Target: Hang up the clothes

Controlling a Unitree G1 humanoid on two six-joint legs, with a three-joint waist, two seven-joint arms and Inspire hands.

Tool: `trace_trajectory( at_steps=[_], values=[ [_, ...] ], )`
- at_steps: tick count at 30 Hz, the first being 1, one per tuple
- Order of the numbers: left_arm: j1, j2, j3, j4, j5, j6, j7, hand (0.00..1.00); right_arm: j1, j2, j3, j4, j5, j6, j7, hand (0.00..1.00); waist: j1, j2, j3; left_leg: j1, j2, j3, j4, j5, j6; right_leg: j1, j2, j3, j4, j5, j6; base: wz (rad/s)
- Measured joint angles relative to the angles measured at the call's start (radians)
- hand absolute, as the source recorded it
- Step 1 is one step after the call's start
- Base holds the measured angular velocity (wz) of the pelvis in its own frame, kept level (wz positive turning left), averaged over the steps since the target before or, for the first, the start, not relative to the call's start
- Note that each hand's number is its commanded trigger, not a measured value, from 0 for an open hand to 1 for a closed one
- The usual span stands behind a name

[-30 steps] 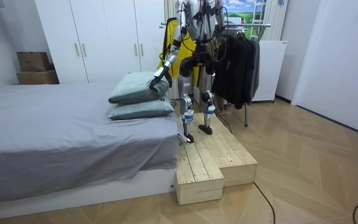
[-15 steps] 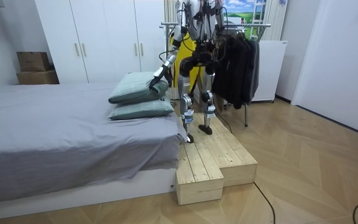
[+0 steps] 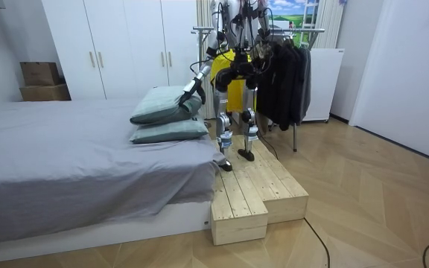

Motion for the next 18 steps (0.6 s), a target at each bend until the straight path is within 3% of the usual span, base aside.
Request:
trace_trajectory(
  at_steps=[18],
  values=[
    [0.002,0.005,0.000,0.000,-0.010,0.000,-0.001,0.00,0.001,-0.001,0.076,0.059,-0.017,0.003,0.028,1.00,0.001,-0.016,0.0013,0.000,-0.003,-0.003,0.001,0.002,0.003,0.000,0.001,0.010,0.000,-0.006,0.003,0.00]
  ],
)
